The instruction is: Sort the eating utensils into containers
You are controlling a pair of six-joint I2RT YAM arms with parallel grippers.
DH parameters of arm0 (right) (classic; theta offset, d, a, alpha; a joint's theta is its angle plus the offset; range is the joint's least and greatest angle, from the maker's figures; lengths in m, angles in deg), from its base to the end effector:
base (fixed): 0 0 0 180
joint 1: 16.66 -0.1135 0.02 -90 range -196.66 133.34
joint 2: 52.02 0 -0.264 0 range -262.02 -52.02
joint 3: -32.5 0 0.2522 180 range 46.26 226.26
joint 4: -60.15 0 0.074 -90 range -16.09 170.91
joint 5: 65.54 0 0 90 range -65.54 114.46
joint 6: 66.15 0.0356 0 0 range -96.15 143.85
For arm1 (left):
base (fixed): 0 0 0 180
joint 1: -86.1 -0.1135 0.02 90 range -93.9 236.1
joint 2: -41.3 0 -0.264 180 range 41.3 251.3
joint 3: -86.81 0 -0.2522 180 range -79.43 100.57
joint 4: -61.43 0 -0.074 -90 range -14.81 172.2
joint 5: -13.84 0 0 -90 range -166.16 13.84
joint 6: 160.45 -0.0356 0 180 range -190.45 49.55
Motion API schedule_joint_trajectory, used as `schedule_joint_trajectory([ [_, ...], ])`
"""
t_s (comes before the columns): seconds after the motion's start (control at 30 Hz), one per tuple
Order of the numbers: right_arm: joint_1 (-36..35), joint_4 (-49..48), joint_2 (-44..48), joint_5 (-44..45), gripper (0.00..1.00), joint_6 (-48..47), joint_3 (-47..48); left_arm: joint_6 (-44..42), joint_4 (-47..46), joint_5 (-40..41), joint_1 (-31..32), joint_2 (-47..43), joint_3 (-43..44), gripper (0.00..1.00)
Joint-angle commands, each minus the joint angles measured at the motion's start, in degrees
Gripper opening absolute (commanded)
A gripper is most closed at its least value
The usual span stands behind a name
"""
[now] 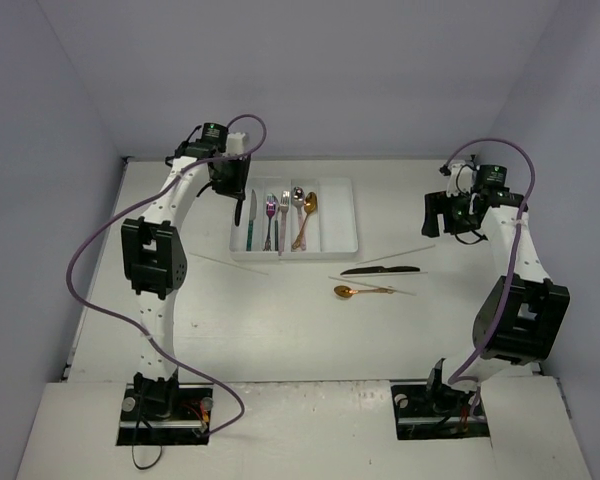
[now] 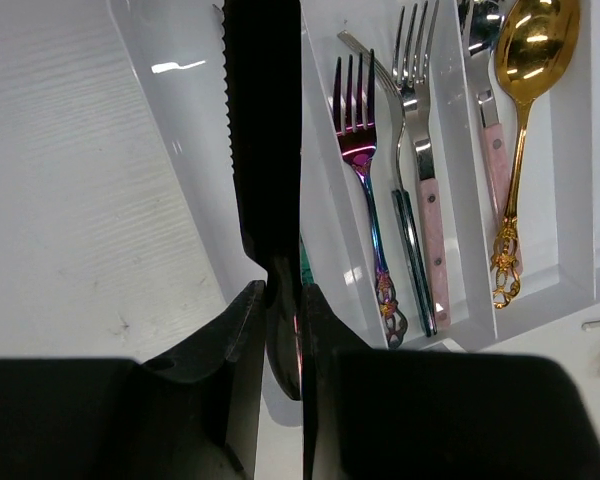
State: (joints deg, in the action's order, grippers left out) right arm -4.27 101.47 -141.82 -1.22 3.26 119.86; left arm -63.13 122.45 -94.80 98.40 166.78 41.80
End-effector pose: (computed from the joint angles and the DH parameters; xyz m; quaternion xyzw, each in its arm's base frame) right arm 0.3429 -0.0595 0.2934 -0.1511 0.8882 0.0873 0.4251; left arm 0.4754 -0.1153 0.2858 0.0938 0.9285 -0.2061 0.2945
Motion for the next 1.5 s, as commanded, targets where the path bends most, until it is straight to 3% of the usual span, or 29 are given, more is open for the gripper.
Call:
schedule_joint_trajectory([
  [0.0,0.0,-0.6,3.1,2.8,0.79,0.3,1.3,3.7,-3.5,-3.2,0.1,-2.9,0.3,0.00],
  [0.2,0.0,-0.5,3.8,3.6,0.95,0.0,1.0,7.2,-4.7,-4.7,0.5,-3.2,-6.5,0.00],
  [0.37,0.0,-0.4,3.7,3.6,0.97,-0.4,1.3,9.1,-5.8,-4.4,0.5,-3.6,-11.0,0.00],
  [0.6,-1.5,-0.2,4.4,4.0,0.97,-3.3,1.0,9.0,-5.8,-4.9,0.5,-3.1,-10.8,0.00],
  [0.67,-2.6,-0.2,5.3,4.7,0.96,-5.6,0.5,9.0,-5.9,-4.9,0.4,-3.2,-10.8,0.10],
  [0.73,-4.9,0.3,6.4,6.0,0.97,-8.6,0.1,9.2,-5.8,-5.2,0.5,-3.5,-10.6,0.33],
  [0.83,-7.5,1.2,7.9,6.2,0.96,-14.3,-0.4,8.8,-5.8,-6.1,0.5,-4.3,-9.0,0.49],
  [0.93,-10.4,1.7,9.5,6.2,0.90,-20.2,-1.0,7.8,-5.8,-7.4,0.4,-5.8,-5.4,0.54],
  [1.1,-19.9,5.2,13.1,6.1,0.69,-34.5,-3.6,6.1,-6.9,-10.1,0.4,-10.9,4.2,0.55],
  [1.2,-30.9,10.0,13.2,7.9,0.62,-42.7,-7.5,4.4,-6.9,-10.9,0.4,-13.7,7.3,0.60],
  [1.33,-42.6,15.4,8.1,10.9,0.50,-46.1,-8.5,2.6,-6.9,-10.9,0.0,-19.3,3.5,0.63],
  [1.47,-50.4,17.8,-1.1,15.0,0.42,-42.1,-6.1,1.5,-6.8,-10.4,-1.3,-25.2,-4.0,0.64],
])
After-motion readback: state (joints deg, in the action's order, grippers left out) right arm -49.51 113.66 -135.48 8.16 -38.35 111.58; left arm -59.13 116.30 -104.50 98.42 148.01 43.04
